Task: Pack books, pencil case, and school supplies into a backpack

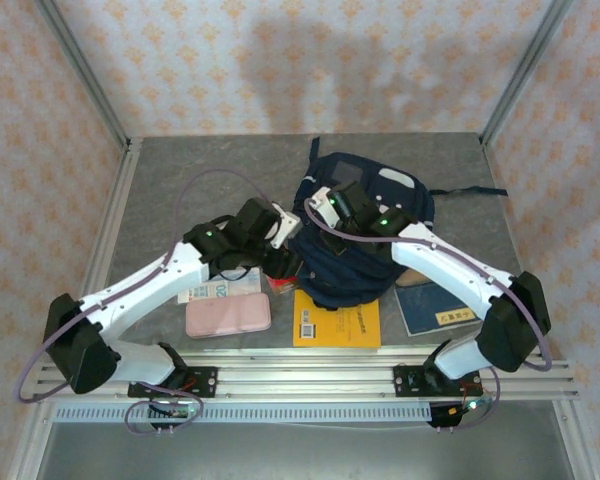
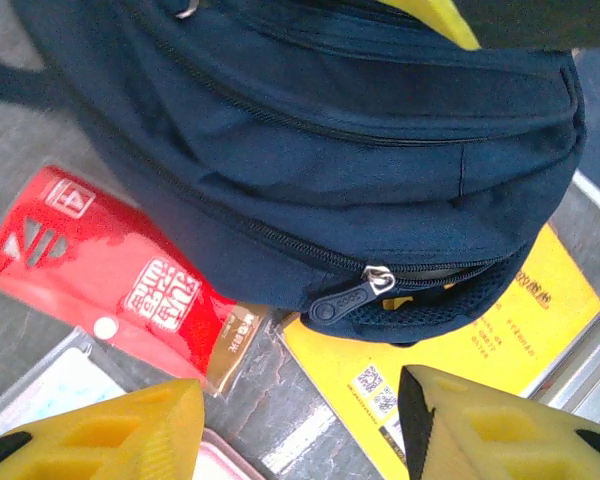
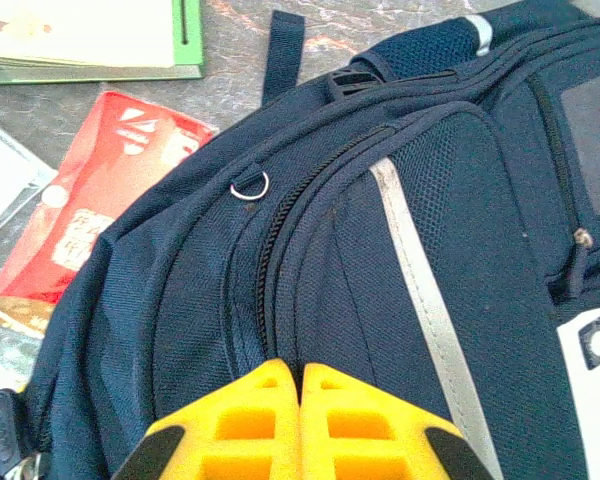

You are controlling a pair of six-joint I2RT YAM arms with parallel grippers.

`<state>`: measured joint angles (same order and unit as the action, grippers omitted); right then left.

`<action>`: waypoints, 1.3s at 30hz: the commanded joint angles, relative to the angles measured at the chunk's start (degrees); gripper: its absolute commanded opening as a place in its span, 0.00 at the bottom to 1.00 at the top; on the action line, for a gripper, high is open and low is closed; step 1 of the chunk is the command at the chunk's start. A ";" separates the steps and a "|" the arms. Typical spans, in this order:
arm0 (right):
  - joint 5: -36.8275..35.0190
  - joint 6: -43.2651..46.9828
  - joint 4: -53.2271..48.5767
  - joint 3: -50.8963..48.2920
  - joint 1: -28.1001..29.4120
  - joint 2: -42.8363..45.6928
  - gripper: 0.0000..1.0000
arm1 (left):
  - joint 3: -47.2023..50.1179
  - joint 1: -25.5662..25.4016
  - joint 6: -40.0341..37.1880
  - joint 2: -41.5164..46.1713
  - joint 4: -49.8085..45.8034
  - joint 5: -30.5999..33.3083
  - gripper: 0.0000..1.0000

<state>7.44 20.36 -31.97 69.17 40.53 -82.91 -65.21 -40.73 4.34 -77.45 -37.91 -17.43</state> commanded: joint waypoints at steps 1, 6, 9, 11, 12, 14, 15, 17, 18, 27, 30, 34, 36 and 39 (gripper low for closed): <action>4.51 -2.07 1.67 -0.47 -0.01 2.39 0.00 | -3.37 -1.95 -9.40 -3.88 -0.68 1.81 0.55; 5.18 -2.76 2.60 -0.48 -0.10 2.66 0.00 | -5.28 -5.17 -12.69 -9.47 -1.79 6.33 0.54; 5.08 -2.96 2.78 -0.36 -0.24 2.89 0.00 | -3.52 -6.43 -12.56 -9.93 1.07 8.12 0.54; 5.10 -3.19 3.01 -0.43 -0.30 3.11 0.00 | -1.58 -6.89 -12.10 -9.32 3.52 8.06 0.54; 5.21 -3.32 3.05 -0.44 -0.44 3.16 0.00 | -0.90 -7.14 -11.95 -9.12 4.18 7.78 0.53; 5.22 -3.53 3.30 -0.61 -0.46 3.42 0.00 | 0.74 -7.60 -11.20 -8.51 5.60 7.85 0.54; 5.09 -3.55 3.31 -0.69 -0.54 3.53 0.00 | 1.64 -7.76 -10.61 -8.06 6.45 7.77 0.54; 4.49 -3.68 3.48 -0.86 -0.54 3.64 0.00 | 4.09 -7.78 -8.39 -6.31 8.99 7.91 0.53; 4.23 -3.82 3.65 -1.00 -0.59 3.87 0.00 | 5.78 -7.72 -7.10 -4.88 10.96 8.21 0.53; 5.11 -4.44 4.81 -1.91 -0.74 4.01 0.00 | 16.80 -7.77 -1.79 7.01 24.73 11.22 0.56; 5.30 -4.63 4.90 -1.73 -0.77 3.99 0.00 | 15.70 -7.76 -3.65 5.82 22.23 9.03 0.57; 5.30 -4.80 4.63 -1.37 -0.78 4.07 0.00 | 14.16 -7.86 -4.45 3.87 18.79 4.76 0.60; 5.30 -4.97 4.69 -1.23 -0.78 4.00 0.00 | 13.83 -7.95 -5.82 3.43 17.31 4.60 0.60; 5.49 -5.23 4.85 -1.14 -0.75 4.13 0.00 | 13.70 -8.24 -7.91 3.36 15.13 4.29 0.60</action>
<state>11.86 16.49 -30.59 67.07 39.90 -81.21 -49.60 -48.66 -0.56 -74.15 -19.46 -11.86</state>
